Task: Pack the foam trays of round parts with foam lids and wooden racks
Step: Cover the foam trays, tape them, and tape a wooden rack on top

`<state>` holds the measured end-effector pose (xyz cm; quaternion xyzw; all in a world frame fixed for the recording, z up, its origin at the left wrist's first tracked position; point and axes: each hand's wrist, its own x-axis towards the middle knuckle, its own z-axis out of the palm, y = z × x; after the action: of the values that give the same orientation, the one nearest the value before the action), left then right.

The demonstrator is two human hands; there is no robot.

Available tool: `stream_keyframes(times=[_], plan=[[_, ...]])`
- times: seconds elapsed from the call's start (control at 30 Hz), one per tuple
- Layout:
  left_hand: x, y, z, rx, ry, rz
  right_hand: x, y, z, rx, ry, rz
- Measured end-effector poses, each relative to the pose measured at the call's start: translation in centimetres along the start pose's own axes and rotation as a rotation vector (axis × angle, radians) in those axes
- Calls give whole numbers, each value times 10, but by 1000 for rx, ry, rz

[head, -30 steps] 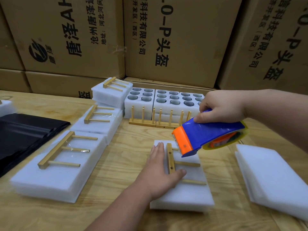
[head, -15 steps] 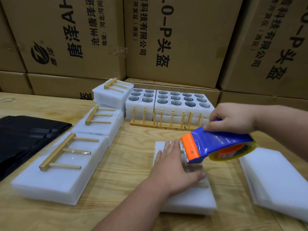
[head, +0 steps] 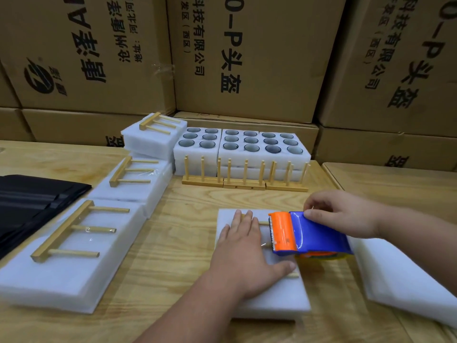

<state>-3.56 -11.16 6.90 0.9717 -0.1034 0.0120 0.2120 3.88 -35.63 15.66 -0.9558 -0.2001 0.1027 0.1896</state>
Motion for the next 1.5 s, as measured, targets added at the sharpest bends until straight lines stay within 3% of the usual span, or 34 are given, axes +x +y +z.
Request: stream_keyframes(times=[0.2,0.4,0.67,1.07,1.23,1.5], plan=[[0,0,0,18,-4,0,-32,15,34,-23,189,-235],[0,0,0,41,-17,-2,-29,22,37,-230,143,-313],[0,1,1,72,-18,4,-22,11,-1,-450,23,-314],[0,2,-2,107,-60,-18,-52,55,-33,-520,-39,-191],[8,19,-8,283,-179,-66,-48,47,-30,-547,-71,-215],[28,53,8,364,-196,-1,-47,45,-29,-512,-94,-198]])
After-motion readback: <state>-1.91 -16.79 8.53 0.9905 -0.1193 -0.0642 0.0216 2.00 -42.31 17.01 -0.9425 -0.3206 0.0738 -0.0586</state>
